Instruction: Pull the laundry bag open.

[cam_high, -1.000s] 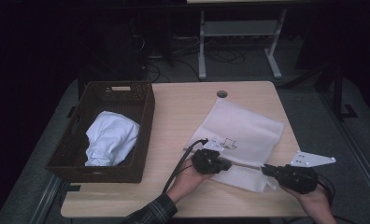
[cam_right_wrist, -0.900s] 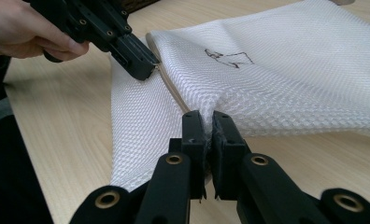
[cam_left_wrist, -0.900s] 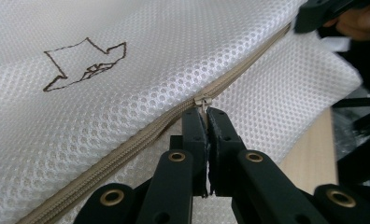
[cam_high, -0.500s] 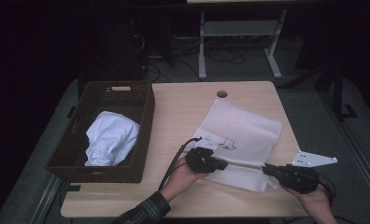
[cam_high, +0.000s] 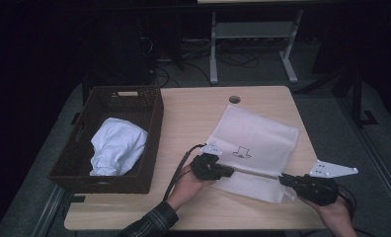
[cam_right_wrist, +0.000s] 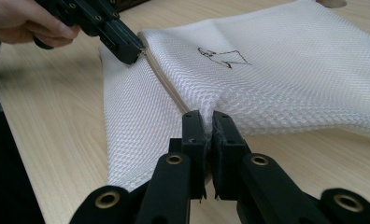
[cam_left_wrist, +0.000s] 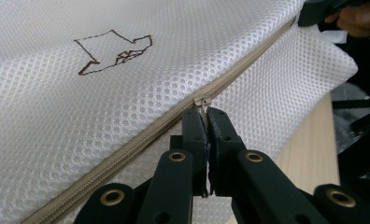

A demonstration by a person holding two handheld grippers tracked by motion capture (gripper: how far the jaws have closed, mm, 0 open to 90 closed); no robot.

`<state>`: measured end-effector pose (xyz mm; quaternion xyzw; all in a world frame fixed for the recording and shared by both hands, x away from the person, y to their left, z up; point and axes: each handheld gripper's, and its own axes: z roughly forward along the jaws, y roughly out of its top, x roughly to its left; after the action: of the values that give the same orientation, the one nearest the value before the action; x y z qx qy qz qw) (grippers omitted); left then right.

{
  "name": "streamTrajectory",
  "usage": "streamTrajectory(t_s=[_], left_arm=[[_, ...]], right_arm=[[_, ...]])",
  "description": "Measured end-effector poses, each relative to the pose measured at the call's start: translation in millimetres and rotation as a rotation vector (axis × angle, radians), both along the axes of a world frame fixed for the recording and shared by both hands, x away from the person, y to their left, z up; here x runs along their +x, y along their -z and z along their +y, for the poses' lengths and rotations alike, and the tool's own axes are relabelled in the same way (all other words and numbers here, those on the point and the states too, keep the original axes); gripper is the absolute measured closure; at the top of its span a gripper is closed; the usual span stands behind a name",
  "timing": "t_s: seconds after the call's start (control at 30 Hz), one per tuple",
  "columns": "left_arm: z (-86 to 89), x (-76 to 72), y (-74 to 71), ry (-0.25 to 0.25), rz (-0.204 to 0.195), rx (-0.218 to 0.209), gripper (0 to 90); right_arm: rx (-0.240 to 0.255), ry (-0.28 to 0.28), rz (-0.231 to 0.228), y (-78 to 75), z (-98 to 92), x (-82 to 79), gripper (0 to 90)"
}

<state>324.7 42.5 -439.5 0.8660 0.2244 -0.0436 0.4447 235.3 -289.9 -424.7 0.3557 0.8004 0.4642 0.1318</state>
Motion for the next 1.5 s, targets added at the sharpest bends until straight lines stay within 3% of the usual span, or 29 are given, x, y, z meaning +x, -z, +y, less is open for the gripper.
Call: streamTrajectory(t_s=[0.43, 0.87, 0.97, 1.0, 1.03, 1.07, 1.2, 1.27, 1.33, 1.5], left_arm=[[6.8, -1.4, 0.2, 0.015, -0.001, 0.009, 87.5], [7.8, 2.2, 3.4, -0.009, 0.041, -0.002, 87.6], [6.6, 1.7, 4.1, -0.018, 0.037, 0.013, 87.7], [7.6, 2.1, 4.2, -0.035, 0.0, 0.061, 87.7], [9.9, 3.8, 4.8, -0.041, 0.015, 0.051, 87.7], [13.0, 6.5, 4.9, -0.037, 0.058, 0.006, 87.7], [11.0, 4.4, 2.5, -0.022, 0.028, 0.018, 87.7], [13.9, 4.0, 2.3, -0.034, -0.001, 0.056, 87.6], [22.5, 7.4, 2.8, -0.054, 0.026, 0.037, 87.6], [29.6, 7.7, 1.3, -0.055, 0.011, 0.037, 87.5]], right_arm=[[-0.023, -0.012, -0.006, -0.3, 6.7, -0.6, 84.6], [-0.013, -0.016, -0.001, -0.6, 8.2, -1.3, 84.9], [-0.016, -0.014, -0.004, -1.1, 9.0, -1.0, 85.0], [-0.017, -0.012, -0.003, -1.0, 9.1, -1.0, 85.1], [-0.024, 0.004, -0.007, -1.3, 7.0, -1.3, 85.1], [-0.015, 0.009, -0.004, -1.3, 4.4, -0.9, 85.1], [-0.013, 0.015, -0.01, -2.3, 0.8, -0.3, 85.0], [-0.022, 0.036, -0.012, -1.9, -0.6, -0.1, 85.0], [-0.025, 0.054, -0.01, -1.6, -6.1, 0.1, 85.0], [-0.012, 0.053, -0.01, -0.9, -10.6, -0.4, 84.9]])
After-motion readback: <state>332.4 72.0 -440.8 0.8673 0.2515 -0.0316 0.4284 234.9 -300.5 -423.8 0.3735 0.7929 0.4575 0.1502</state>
